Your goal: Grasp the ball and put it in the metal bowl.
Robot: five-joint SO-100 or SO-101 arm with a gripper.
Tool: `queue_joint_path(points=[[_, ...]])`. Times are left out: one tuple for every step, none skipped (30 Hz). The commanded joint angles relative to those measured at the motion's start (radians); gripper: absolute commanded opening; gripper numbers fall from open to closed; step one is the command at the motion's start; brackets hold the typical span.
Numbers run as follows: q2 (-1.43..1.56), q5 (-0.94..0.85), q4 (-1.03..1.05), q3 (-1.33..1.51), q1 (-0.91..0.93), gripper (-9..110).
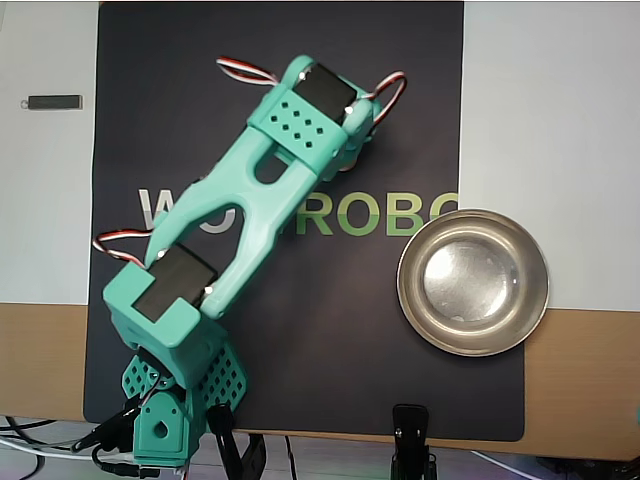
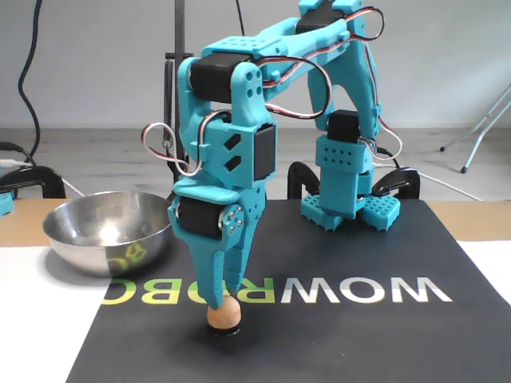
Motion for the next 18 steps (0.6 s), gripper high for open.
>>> queue_joint_path(points=[[0.021, -0.003, 0.003, 0.0, -0.009, 34], [0.02, -0.003, 0.003, 0.0, -0.009, 34], [0.02, -0.003, 0.003, 0.0, -0.009, 34], [0.02, -0.003, 0.003, 0.0, -0.009, 34], [0.02, -0.003, 0.003, 0.0, -0.009, 34], [0.02, -0.003, 0.003, 0.0, -0.009, 34], [0.02, -0.003, 0.003, 0.0, -0.009, 34], [0.02, -0.003, 0.003, 0.0, -0.009, 34], [0.02, -0.003, 0.003, 0.0, -0.009, 34], [0.02, -0.003, 0.003, 0.0, -0.009, 34], [0.02, -0.003, 0.003, 0.0, -0.009, 34], [0.02, -0.003, 0.003, 0.0, -0.009, 36], [0.02, 0.0, 0.003, 0.0, -0.009, 40], [0.02, 0.002, 0.003, 0.0, -0.008, 44], [0.02, 0.002, 0.003, 0.0, -0.008, 48], [0.02, -0.002, 0.003, 0.0, -0.008, 50], [0.02, -0.003, 0.003, 0.0, -0.008, 51], [0.018, -0.003, 0.003, 0.0, -0.008, 51]])
